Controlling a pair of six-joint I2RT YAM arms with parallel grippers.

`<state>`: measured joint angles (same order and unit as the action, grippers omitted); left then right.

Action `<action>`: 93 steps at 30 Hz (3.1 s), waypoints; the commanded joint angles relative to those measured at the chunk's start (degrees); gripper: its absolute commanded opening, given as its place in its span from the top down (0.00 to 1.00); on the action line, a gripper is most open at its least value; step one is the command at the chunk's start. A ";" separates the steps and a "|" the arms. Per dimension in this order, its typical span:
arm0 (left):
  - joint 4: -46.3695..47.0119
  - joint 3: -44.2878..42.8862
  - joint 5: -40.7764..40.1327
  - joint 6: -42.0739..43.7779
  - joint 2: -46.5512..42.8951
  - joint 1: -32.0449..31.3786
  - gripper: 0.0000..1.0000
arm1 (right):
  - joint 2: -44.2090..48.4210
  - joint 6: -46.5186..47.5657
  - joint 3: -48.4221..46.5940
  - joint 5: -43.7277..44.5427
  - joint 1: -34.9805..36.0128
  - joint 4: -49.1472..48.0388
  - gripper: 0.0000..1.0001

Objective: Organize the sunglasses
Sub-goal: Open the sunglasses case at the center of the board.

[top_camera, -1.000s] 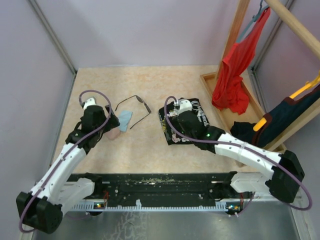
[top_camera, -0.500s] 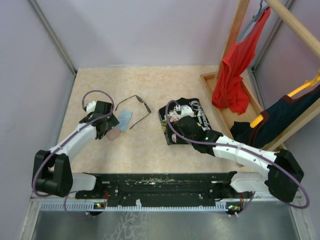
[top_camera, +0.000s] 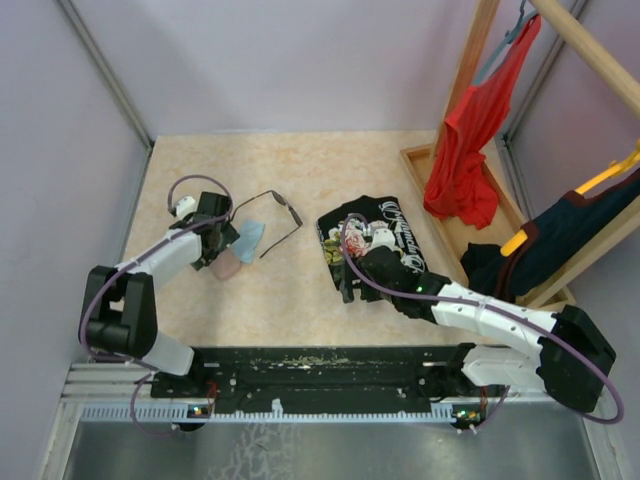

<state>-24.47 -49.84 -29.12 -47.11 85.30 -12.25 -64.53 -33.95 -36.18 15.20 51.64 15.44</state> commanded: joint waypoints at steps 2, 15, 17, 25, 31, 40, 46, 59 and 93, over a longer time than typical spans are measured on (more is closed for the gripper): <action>0.49 -2.23 -1.82 -2.15 2.42 0.80 0.04 | 1.48 -0.89 -0.39 -0.57 0.45 -2.82 0.05; 2.76 -1.73 -1.54 -2.07 6.57 2.31 0.14 | 0.36 -0.59 -0.40 -1.63 0.40 -3.93 0.05; 2.99 -1.96 -1.59 -1.96 7.14 2.32 0.16 | 0.31 -0.59 -0.30 -1.56 0.44 -3.81 0.05; 3.56 -2.04 -1.87 -1.86 7.25 2.49 0.30 | 1.21 -0.62 -0.03 -1.08 0.40 -3.15 0.06; 2.93 -0.31 -3.47 -2.57 0.93 2.51 0.65 | 2.05 -0.63 -0.13 -0.41 0.40 -2.11 0.06; 5.93 2.89 6.99 9.46 -16.69 2.50 1.00 | 8.87 0.55 -0.81 2.88 0.40 -0.42 0.07; 17.05 7.72 38.89 19.99 -27.30 2.41 1.00 | 18.35 2.19 0.58 2.02 0.26 -4.93 0.10; 37.28 8.26 58.65 17.73 -28.80 -17.79 1.00 | 16.59 -1.83 1.16 -15.77 0.14 -29.41 0.10; 43.29 11.35 57.23 13.02 -30.27 -18.61 1.00 | 7.62 -7.06 1.33 -14.85 0.14 -39.62 0.14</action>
<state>14.98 -38.68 27.51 -33.89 55.81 -30.76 -56.64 -40.38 -33.39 0.16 51.64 -19.51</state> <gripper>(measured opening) 0.756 0.868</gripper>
